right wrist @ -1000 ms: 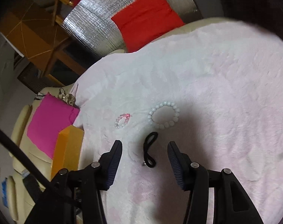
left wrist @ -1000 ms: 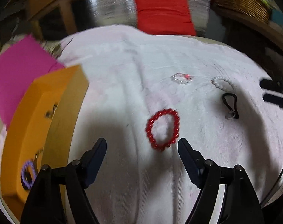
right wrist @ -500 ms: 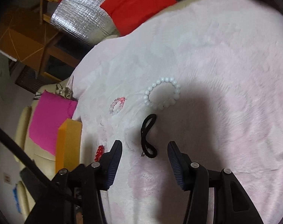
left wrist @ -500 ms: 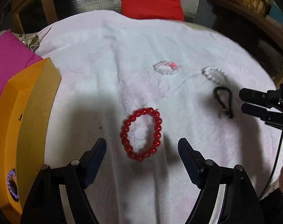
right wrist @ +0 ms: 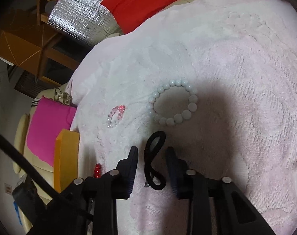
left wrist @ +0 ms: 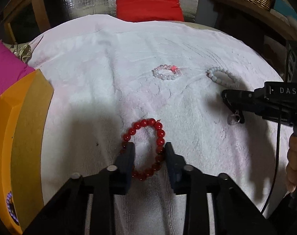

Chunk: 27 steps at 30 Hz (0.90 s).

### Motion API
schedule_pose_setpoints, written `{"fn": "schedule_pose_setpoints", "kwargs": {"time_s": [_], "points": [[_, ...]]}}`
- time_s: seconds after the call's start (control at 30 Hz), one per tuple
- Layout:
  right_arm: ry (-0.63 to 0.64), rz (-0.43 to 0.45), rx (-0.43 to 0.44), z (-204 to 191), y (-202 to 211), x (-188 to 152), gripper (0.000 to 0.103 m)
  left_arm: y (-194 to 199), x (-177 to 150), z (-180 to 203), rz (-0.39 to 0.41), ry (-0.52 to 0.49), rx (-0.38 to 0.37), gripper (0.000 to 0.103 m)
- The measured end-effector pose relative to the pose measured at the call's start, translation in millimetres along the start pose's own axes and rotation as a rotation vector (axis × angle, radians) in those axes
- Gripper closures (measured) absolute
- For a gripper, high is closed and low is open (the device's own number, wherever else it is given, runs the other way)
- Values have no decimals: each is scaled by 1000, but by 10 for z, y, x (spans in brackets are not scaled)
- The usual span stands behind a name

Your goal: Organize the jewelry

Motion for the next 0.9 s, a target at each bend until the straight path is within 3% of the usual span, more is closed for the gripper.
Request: {"fn": "schedule_pose_setpoints", "kwargs": {"time_s": [0.07,0.1,0.33,0.5,0.9], "points": [[20,-2,-12,-16,-6,-15,92,-14,-11,20,0,-2,-20,86],[24,3,-18,-14,3,-24,92,-9,-8,21,4,-1,-25,88],[34,26,-2,-33,95,-50,93,81,44,-41,58,33,-66,93],[48,55,68,-115,193,-47,93,155,70,-184,94,107,-102,93],[95,115,166,-365,334,-99,93,589,91,-362,259,186,-192,93]]}}
Point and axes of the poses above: each gripper's, at about its wrist camera, not at the fingertips, and y roughly against the way its jaws point, z to its right, x to its top, the point moved 2 cm from there along -y, roughly the way its jaws point, and after that the axes turned 2 degrees about y, right-handed, at the moved point
